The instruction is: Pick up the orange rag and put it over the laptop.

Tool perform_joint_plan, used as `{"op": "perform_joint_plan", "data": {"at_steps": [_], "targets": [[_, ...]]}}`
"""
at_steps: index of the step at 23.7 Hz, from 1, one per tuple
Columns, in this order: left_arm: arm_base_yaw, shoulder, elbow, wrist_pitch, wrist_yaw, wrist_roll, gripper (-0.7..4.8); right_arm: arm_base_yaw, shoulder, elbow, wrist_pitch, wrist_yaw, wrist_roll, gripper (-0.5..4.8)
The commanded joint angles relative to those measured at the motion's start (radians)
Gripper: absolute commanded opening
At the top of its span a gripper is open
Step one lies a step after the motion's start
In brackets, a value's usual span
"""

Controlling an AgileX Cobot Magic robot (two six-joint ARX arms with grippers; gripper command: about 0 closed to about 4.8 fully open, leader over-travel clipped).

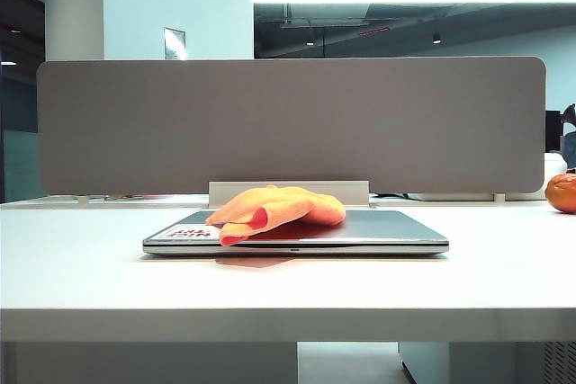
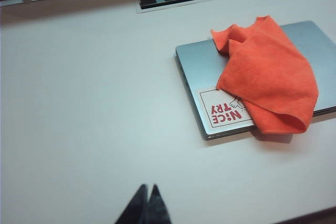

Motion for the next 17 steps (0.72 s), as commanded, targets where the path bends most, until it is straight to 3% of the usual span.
{"op": "perform_joint_plan", "data": {"at_steps": [1, 12, 17], "targets": [[0.001, -0.045, -0.001, -0.035, -0.006, -0.007, -0.06, 0.001, -0.002, -0.003, 0.011, 0.004, -0.002, -0.05], [0.001, -0.096, -0.008, -0.040, -0.017, 0.021, -0.06, 0.001, -0.002, -0.003, 0.011, 0.004, -0.002, -0.05], [0.002, -0.096, -0.103, 0.116, -0.072, 0.021, -0.06, 0.001, -0.002, -0.003, 0.011, 0.004, -0.002, -0.05]]}}
